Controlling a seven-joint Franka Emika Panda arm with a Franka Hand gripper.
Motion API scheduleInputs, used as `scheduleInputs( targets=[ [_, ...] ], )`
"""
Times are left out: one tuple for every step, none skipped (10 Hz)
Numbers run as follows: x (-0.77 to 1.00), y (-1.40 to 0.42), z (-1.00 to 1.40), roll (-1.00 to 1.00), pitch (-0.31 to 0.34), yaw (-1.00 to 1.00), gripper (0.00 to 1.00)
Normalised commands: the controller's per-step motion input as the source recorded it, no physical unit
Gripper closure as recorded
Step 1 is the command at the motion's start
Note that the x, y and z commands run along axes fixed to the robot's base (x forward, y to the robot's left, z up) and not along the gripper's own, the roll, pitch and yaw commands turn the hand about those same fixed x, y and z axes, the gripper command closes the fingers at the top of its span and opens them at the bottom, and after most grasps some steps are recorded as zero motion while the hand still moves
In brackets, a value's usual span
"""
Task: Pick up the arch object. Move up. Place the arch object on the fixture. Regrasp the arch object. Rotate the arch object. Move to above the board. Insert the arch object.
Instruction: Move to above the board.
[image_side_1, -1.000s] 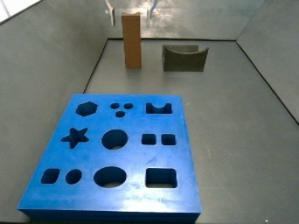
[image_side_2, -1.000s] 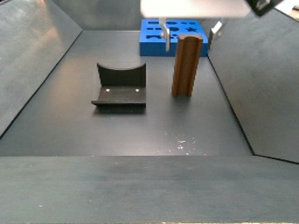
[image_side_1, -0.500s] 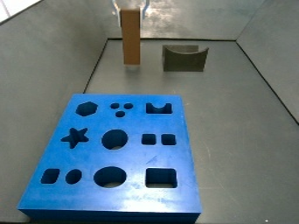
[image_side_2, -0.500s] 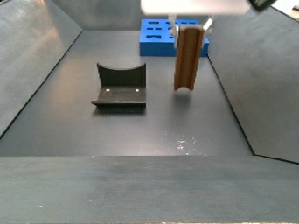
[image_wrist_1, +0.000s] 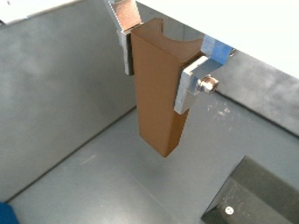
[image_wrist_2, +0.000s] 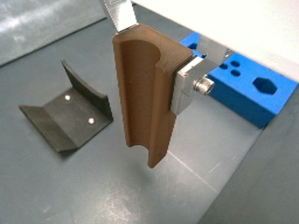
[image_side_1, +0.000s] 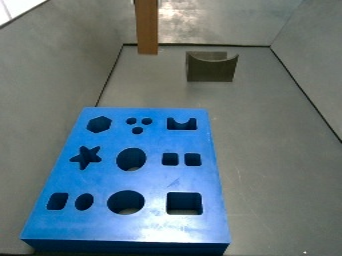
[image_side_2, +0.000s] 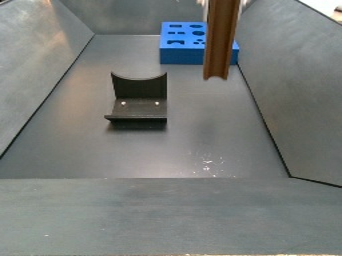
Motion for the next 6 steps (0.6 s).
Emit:
scheduleInputs(
  targets=[
    [0.01, -0.10, 1.00, 0.00, 0.091, 0.04, 1.00],
    [0.01, -0.10, 1.00, -0.02, 0.086, 0.04, 1.00],
    [0.01, -0.08, 0.92, -0.04, 0.078, 0.04, 1.00],
    [0.01, -0.05, 0.77, -0.06, 0.073, 0.04, 1.00],
    [0.01, -0.04, 0.56, -0.07, 0.073, 0.03, 1.00],
    [0.01, -0.03, 0.42, -0.08, 0.072, 0.03, 1.00]
  ],
)
